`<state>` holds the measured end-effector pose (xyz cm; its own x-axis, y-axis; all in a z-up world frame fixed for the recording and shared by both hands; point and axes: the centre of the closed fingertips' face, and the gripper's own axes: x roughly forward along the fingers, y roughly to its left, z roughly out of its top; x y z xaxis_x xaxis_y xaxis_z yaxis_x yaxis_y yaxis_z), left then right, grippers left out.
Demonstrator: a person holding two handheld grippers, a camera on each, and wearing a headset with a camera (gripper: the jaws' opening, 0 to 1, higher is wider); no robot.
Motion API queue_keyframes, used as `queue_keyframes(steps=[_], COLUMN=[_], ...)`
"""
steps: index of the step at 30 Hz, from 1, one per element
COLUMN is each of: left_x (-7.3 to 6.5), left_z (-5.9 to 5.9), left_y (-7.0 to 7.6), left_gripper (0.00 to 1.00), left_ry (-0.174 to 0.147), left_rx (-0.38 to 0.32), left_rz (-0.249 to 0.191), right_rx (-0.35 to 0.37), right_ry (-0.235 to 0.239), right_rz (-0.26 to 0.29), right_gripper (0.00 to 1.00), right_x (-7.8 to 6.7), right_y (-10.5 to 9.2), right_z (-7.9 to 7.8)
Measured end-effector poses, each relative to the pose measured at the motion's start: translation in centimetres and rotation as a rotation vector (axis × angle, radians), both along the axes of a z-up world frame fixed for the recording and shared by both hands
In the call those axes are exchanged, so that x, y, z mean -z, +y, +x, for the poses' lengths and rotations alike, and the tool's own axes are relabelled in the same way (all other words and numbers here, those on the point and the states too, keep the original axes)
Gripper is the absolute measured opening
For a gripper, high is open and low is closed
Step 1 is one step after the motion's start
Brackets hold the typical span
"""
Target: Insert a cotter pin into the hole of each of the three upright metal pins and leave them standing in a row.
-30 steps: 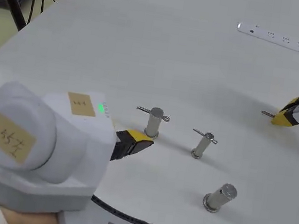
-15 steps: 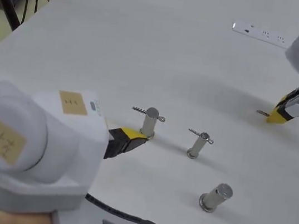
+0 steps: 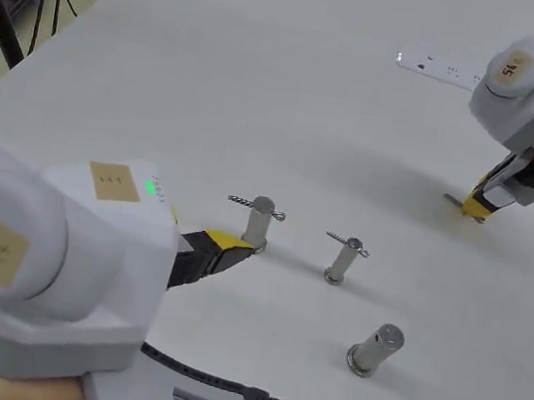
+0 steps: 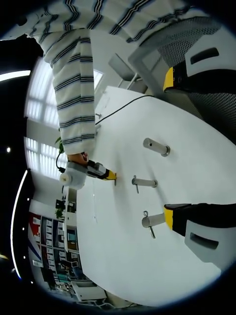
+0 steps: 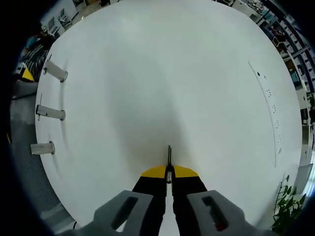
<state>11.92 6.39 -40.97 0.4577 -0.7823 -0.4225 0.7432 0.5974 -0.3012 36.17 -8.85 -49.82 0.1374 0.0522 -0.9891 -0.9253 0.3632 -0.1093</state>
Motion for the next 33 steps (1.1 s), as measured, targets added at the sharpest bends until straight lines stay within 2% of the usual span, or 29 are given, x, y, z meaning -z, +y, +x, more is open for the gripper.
queue_keyframes(steps=[4, 8, 10, 13, 18, 20, 22, 25, 31, 33], left_x=[0.1, 0.3, 0.1, 0.1, -0.1, -0.1, -0.2, -0.3, -0.5, -0.5], left_z=[-0.1, -0.2, -0.1, -0.1, 0.1, 0.2, 0.3, 0.5, 0.8, 0.9], left_y=[0.1, 0.3, 0.4, 0.5, 0.6, 0.6, 0.7, 0.7, 0.5, 0.3], left_gripper=[0.91, 0.92, 0.92, 0.91, 0.91, 0.91, 0.90, 0.90, 0.88, 0.88], left_ry=[0.005, 0.003, -0.002, -0.004, -0.008, -0.010, -0.012, -0.008, 0.002, 0.000], left_rx=[-0.005, -0.008, -0.010, -0.013, -0.016, -0.015, -0.015, -0.021, -0.022, -0.018], left_rz=[-0.001, 0.001, -0.004, -0.007, -0.005, 0.001, 0.007, 0.010, 0.007, 0.013], right_rx=[0.036, 0.035, 0.075, 0.098, 0.088, 0.106, 0.147, 0.140, 0.102, 0.098], right_ry=[-0.005, -0.013, -0.014, -0.009, -0.031, -0.041, -0.009, -0.029, -0.070, -0.089], right_rz=[-0.003, -0.010, 0.000, 0.022, 0.030, 0.036, 0.076, 0.084, 0.143, 0.154], right_gripper=[0.00, 0.00, 0.00, 0.00, 0.00, 0.00, 0.00, 0.00, 0.00, 0.00], right_x=[-0.1, 0.0, 0.0, -0.1, -0.3, -0.4, -0.5, -1.0, -2.5, -2.8], right_y=[-0.1, -0.1, -0.1, -0.2, -0.7, -1.1, -1.0, -1.4, -1.5, -1.9], right_z=[0.0, 0.0, 0.1, 0.0, -0.7, -1.1, -2.1, -2.4, -3.7, -3.5])
